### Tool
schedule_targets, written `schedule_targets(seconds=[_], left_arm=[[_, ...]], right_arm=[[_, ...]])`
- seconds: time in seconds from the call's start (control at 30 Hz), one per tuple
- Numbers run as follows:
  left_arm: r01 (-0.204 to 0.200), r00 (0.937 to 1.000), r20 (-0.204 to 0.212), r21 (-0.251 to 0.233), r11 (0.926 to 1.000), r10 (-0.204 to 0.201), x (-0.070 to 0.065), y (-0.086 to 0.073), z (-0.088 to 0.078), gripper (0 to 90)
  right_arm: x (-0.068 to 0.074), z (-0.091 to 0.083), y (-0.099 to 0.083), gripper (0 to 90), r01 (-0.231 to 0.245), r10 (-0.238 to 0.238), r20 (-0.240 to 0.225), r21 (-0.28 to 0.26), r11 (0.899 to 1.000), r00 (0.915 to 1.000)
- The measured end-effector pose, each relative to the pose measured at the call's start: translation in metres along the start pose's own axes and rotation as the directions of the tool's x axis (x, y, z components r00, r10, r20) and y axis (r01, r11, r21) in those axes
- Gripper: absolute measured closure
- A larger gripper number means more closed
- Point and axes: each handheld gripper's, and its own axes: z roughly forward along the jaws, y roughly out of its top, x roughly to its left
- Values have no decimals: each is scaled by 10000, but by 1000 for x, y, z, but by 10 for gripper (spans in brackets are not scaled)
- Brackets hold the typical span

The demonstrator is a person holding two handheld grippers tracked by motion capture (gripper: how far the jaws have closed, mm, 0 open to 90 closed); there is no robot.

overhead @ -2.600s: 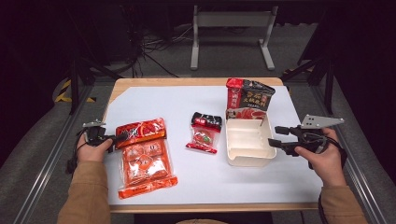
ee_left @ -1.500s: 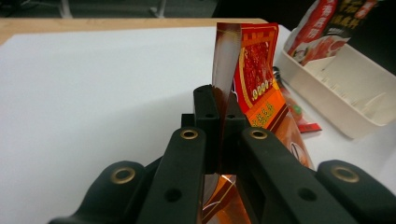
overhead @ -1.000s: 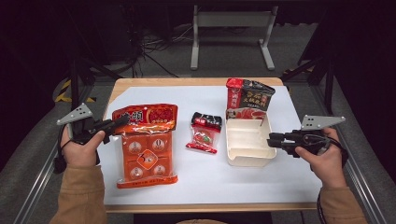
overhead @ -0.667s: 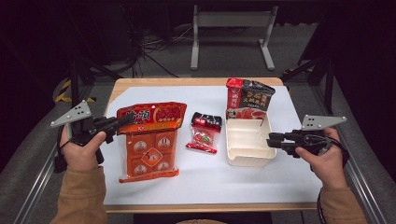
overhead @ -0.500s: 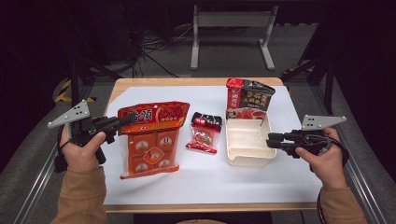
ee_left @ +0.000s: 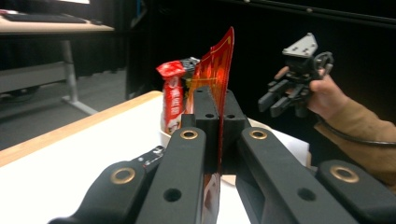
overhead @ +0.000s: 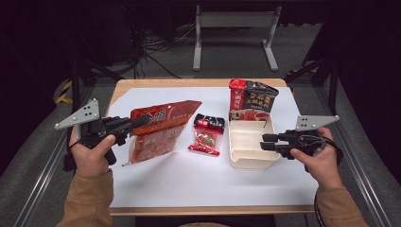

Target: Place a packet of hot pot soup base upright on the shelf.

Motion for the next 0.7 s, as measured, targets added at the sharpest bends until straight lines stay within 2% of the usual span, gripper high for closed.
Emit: schedule_targets(seconds=[0.23,0.3,0.43,0.53,0.7], left_arm=[[-110,9994,341,-22,9999,111,-5,4,9,900],[-124,9991,401,-37,9999,126,-7,5,11,900],[-261,9982,528,-126,9996,267,-14,9,17,900],[-328,9972,665,-194,9993,340,-18,11,22,900],[-322,9971,680,-305,9990,342,-19,13,32,900]], right_arm=[[4,12,7,449,219,-217,47,-717,9972,9998],[5,13,8,436,267,-261,95,-782,9966,9996],[8,23,14,351,582,-567,169,-1054,9927,9982],[11,32,20,338,871,-858,165,-1229,9886,9962],[18,52,29,333,1182,-1223,-226,-1362,9836,9922]])
